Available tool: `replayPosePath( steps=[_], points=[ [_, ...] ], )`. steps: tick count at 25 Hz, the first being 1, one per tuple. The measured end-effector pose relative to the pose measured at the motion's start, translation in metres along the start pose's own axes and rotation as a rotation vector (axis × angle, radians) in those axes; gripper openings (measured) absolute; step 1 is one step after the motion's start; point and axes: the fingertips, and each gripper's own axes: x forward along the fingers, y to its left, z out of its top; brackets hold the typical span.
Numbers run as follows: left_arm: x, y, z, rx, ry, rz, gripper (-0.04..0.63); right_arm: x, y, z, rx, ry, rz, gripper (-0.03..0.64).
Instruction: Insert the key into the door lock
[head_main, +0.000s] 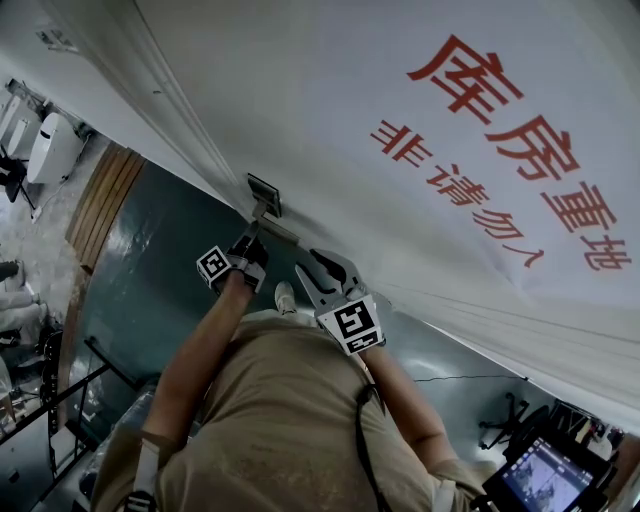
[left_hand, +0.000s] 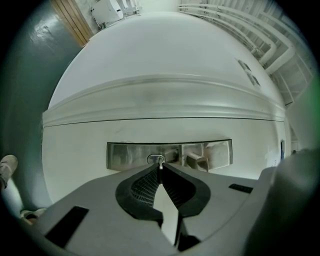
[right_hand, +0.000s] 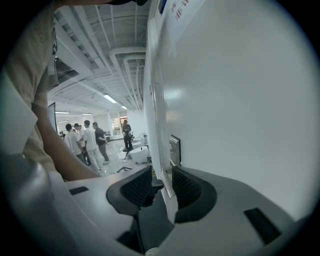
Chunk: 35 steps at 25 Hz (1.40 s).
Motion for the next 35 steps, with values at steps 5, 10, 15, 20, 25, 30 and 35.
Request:
replayPosePath(
  steps=[5,10,15,20,25,30,35],
  points=[
    [0.0010,0.0000,-0.0002,-0.008,0.005,0.002,0.034,0.0020,0.0012,-0.0010,-0.003,0.005,0.003,0.135],
    [0.0017,-0.0013,0.0000,-0.006,0.003,-0.006,0.033,0.0036,0.0003,0.0009,-0.004,0.004,0.001,0.135],
    [0.0006,-0.0009,0.0002,0.015,0.001,0.013,0.032,0.0045,0.0012,0.0003,0.000,0.006,0.001,0.135],
    [0.0009,-0.0003,-0.0003,-0.049,-0.014,-0.010,0.032,0.0051,0.0000,0.0010,-0.002,0.005,-0.002,0.135],
    [0.0021,0.0002,-0.0004,-0.070,-0.018,-0.016,0.032,0.0058,-0.0006,0.0022,-0.002,0.002,-0.005,0.135],
    [0.0014,0.0017,-0.0001,-0.072,-0.013,-0.015,0.032,0.0050,-0.0014,0.0012,0.000,0.004,-0.007,0.135],
    [0.0025,0.0016,-0.0011,-0.048,-0.005,-0.007,0.032,0.0049,-0.0034,0.0012,0.002,0.003,-0.013,0.135]
  ],
)
